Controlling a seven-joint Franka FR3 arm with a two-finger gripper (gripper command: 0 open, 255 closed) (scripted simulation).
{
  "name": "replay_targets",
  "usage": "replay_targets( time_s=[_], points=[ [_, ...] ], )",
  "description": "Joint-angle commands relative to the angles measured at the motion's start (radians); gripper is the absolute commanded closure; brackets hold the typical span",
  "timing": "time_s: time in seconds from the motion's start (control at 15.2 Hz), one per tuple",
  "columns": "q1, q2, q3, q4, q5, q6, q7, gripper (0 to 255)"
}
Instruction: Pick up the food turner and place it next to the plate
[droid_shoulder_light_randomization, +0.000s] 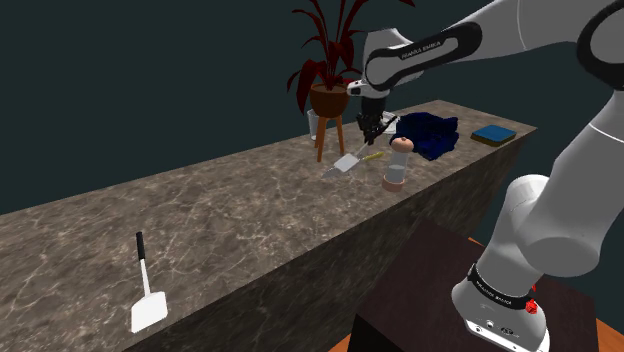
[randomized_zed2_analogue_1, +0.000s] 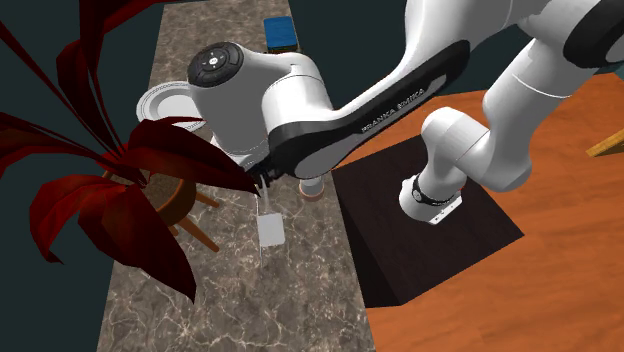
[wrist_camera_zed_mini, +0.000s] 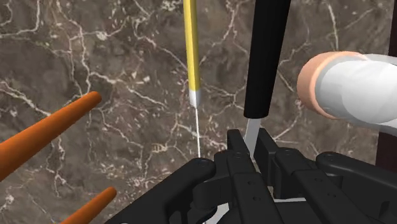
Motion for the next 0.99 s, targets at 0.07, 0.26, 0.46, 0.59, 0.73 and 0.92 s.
replay_targets(
  time_s=[0.07, 0.26, 0.46, 0.59, 0.73, 0.92],
  points=[
    [-0.022, 0.094, -0.051, 0.089, 0.045, 0.004, -0.099, 255],
    [-0.053, 0.193, -0.089, 0.188, 0.103, -0.005, -0.193, 255],
    [-0.098, 0.300, -0.114, 0.300, 0.171, -0.025, -0.287, 255],
    [-0.136, 0.375, -0.124, 0.383, 0.219, -0.045, -0.345, 255],
    [-0.182, 0.452, -0.127, 0.474, 0.267, -0.071, -0.399, 255],
    [-0.195, 0.474, -0.122, 0.475, 0.280, -0.053, -0.411, 255]
  ],
)
